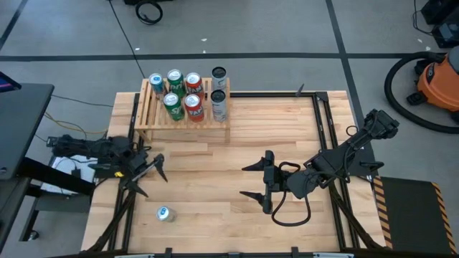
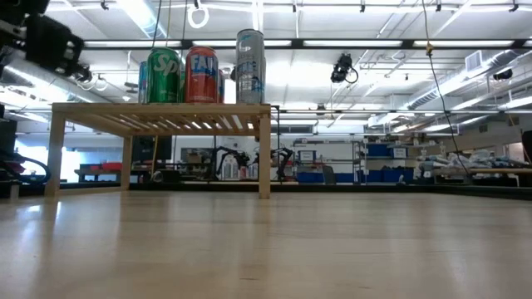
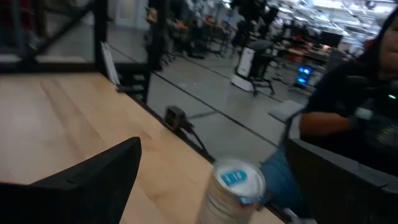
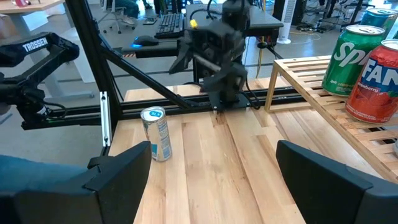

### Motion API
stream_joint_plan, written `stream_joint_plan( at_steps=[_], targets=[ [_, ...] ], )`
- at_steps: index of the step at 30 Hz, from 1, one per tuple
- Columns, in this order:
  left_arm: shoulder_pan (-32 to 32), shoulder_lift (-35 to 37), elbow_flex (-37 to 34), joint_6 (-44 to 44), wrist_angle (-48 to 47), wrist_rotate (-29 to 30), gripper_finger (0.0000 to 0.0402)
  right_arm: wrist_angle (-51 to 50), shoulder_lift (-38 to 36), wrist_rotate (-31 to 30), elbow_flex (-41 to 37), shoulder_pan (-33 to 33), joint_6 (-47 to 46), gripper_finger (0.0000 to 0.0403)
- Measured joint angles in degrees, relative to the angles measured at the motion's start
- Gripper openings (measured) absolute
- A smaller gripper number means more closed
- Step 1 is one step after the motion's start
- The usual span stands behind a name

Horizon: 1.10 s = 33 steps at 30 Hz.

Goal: Place canned beverage on shelf
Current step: Put the blue soda can on the shelf

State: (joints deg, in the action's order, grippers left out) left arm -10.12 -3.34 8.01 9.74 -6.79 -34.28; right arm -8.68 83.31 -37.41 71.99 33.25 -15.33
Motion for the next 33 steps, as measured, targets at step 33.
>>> stream_joint_plan(
  at_steps=[33],
  targets=[
    [-23.1,-13.9,-6.4,-2.1,11.0,21.3,0.0400,0.0,0.0,0.0,0.0,0.0,0.0,0.0355]
  ],
)
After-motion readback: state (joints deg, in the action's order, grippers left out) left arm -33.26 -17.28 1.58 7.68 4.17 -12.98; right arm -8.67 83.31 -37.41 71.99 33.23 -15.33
